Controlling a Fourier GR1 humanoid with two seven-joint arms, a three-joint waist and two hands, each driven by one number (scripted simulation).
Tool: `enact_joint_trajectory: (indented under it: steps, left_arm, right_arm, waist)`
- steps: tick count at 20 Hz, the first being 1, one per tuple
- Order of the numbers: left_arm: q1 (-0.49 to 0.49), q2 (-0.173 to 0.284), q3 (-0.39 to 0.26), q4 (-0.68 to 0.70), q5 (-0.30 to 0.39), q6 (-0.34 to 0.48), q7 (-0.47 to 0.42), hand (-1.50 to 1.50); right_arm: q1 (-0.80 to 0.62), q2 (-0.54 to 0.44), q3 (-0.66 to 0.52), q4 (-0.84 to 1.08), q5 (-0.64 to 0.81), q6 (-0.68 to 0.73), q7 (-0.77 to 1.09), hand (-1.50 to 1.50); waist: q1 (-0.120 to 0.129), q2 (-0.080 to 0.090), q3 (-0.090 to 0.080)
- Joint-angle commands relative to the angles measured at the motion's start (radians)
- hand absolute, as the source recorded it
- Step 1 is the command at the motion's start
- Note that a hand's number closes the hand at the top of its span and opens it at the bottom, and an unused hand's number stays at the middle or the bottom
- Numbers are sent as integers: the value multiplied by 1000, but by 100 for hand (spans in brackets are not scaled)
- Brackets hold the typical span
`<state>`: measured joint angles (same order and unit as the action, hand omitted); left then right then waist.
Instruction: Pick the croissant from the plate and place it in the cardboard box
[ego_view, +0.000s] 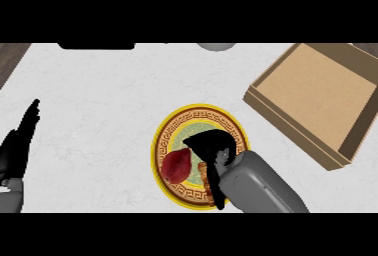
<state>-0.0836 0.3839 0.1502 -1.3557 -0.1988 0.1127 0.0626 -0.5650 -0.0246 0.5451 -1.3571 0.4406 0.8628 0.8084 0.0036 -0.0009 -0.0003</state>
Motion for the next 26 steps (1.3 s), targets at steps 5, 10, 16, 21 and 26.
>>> enact_joint_trajectory:
  steps: [5,10,16,21,26]
  left_arm:
    - [-22,1,31,57,-17,-8,-49,0]
    - [4,-8,26,1,0,-42,-4,0]
    - [-14,-12,35,14,-17,-40,-2,0]
    - [27,-24,66,21,-11,10,2,0]
    - [59,-3,92,16,-3,9,-13,0]
  right_arm:
    - [60,2,115,43,187,-109,-66,150]
    - [19,-44,148,122,332,-257,-240,150]
    - [-18,-34,141,124,461,-355,-272,150]
    - [36,-529,-209,5,324,-512,-567,150]
    - [94,-763,-453,82,244,-648,-799,150]
  waist:
    - [-1,2,0]
    - [5,2,1]
    - [1,1,0]
    - [-112,-9,12]
    - [-116,1,15]
